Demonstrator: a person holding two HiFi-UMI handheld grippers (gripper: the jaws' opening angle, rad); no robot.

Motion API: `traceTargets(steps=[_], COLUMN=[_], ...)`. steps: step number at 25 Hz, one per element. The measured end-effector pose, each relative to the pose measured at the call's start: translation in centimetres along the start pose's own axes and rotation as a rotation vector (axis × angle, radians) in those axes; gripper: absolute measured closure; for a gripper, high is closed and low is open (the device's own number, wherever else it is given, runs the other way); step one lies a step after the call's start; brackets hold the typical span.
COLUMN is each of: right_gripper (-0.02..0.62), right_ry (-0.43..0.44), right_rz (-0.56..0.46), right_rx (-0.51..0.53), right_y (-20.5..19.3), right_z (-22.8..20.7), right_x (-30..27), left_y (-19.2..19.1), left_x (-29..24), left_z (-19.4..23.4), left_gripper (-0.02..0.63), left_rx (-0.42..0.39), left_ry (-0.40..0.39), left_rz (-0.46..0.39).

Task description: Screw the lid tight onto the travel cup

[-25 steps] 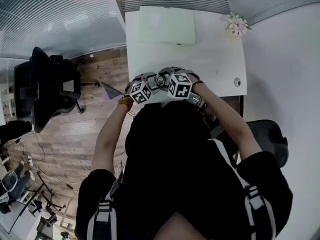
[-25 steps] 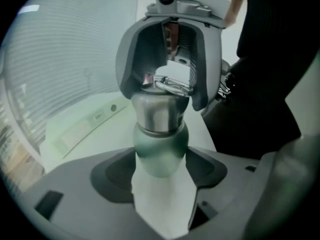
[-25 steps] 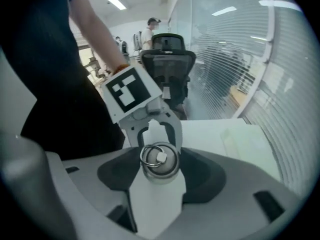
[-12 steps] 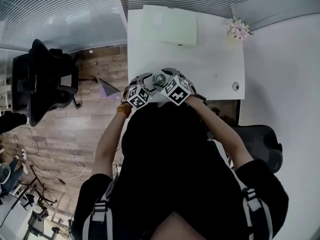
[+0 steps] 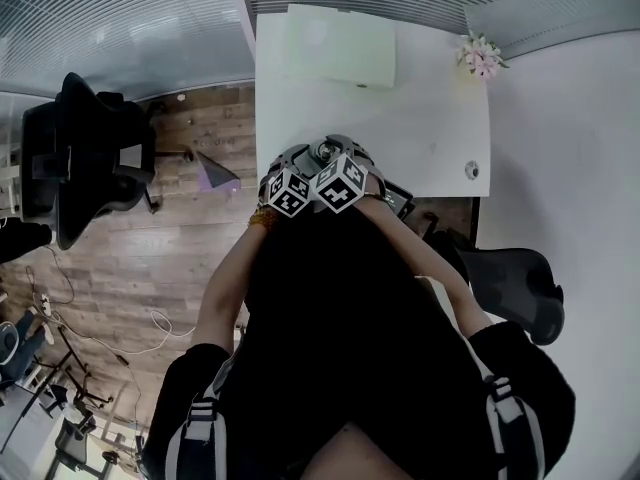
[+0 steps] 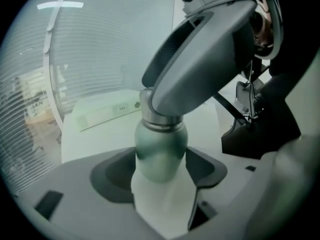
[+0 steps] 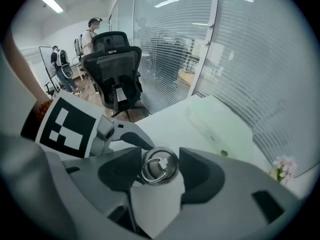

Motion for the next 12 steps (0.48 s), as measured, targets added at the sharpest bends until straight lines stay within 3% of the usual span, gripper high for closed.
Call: traceTargets(steps=[7,12], right_gripper=[0.342,0.348], right_ry=[0.032,0.062], right_rz=[0.048,0.030], right_rx=[-0.045,0.075], right_y=[-0.9,-0.5], right_z=[-0.5,0.8], right_x=[-0.6,-0.9], left_y=[0.0,-0.8], left_x=[-0.1,0.2], left_z=[-0.2,-0.1], left_gripper=[0.292,0.296], left_rx=[-0.061,-0.052], left_ry=[0.002,-0.008], left_rz=[0.002,-0.012])
Point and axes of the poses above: the fingertips, and each gripper's own axes: x backward along the fingers, z to its left, y out of its top, the point moved 5 cm from there along x, backward along the fingers, and after that the axes turned 11 degrees about -x, right-handed, at the moved point
